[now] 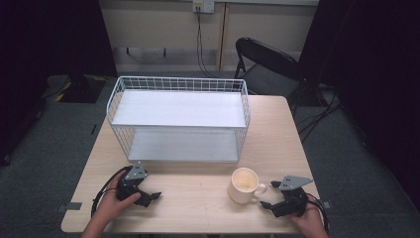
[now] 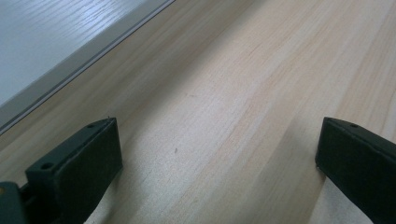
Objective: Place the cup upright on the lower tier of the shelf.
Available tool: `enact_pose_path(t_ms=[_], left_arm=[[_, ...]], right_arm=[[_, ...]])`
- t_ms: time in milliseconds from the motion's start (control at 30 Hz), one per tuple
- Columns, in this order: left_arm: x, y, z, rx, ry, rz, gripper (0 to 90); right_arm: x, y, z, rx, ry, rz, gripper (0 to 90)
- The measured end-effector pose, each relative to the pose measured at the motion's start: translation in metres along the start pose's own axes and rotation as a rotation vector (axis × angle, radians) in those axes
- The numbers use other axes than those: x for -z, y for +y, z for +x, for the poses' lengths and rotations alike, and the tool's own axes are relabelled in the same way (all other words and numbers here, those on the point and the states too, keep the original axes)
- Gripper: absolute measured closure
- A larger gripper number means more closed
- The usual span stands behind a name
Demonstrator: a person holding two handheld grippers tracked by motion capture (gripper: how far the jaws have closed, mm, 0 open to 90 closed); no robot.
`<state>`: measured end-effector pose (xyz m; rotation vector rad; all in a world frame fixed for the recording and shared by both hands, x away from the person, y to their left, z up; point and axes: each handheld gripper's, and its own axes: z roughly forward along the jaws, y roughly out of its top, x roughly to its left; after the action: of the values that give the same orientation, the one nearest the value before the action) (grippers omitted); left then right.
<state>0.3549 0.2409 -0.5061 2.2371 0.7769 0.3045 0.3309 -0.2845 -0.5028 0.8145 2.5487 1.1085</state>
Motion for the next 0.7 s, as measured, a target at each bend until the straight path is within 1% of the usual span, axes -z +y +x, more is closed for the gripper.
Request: enact_pose_path(t_ms=[33, 67, 100, 267, 300, 333, 400, 467, 567, 633, 667, 700], left_arm=[[0.0002, 0.0001, 0.0004, -0.006, 0.000, 0.005, 0.0], [-0.0002, -0.0001, -0.0001, 0.001, 0.001, -0.002, 0.0], [0.0000, 0.0000, 0.0004, -0.007, 0.002, 0.003, 0.0], [0.0000, 0.0000, 0.0003, -0.006, 0.002, 0.002, 0.0], [-0.0003, -0.0001, -0.0001, 0.001, 0.002, -0.003, 0.0], [0.0000, 0.0000, 0.0003, -0.006, 0.002, 0.002, 0.0], [0.0002, 0.0000, 0.0004, -0.007, 0.002, 0.005, 0.0], [-0.0001, 0.0000, 0.0000, 0.001, 0.000, -0.001, 0.0], [0.0000, 0.0000, 0.0001, 0.001, -0.001, 0.000, 0.0], [0.0000, 0.0000, 0.0001, 0.000, -0.001, 0.000, 0.0], [0.0001, 0.0000, 0.0001, 0.000, -0.001, 0.000, 0.0], [0.0000, 0.0000, 0.0001, 0.000, -0.001, 0.000, 0.0]], right_arm=[[0.0000, 0.0000, 0.0000, 0.001, 0.000, 0.000, 12.7], [0.0000, 0.0000, 0.0000, 0.001, 0.000, 0.000, 12.8], [0.0001, 0.0000, 0.0000, 0.001, 0.000, 0.000, 12.9], [0.0002, 0.0000, 0.0001, -0.006, -0.006, 0.000, 13.0], [0.0002, 0.0000, 0.0001, -0.006, -0.006, -0.001, 13.3], [0.0005, 0.0000, 0.0004, -0.009, -0.009, 0.000, 14.1], [0.0012, 0.0013, -0.0001, -0.013, -0.014, 0.013, 15.0], [0.0017, 0.0017, -0.0005, -0.014, -0.020, 0.014, 17.2], [0.0034, 0.0020, -0.0011, -0.009, -0.005, 0.008, 22.0], [0.0051, 0.0033, -0.0004, -0.008, 0.005, 0.003, 22.9], [0.0063, 0.0042, -0.0001, -0.007, 0.013, -0.007, 24.0], [0.0076, 0.0053, 0.0007, -0.009, 0.010, -0.011, 24.1]])
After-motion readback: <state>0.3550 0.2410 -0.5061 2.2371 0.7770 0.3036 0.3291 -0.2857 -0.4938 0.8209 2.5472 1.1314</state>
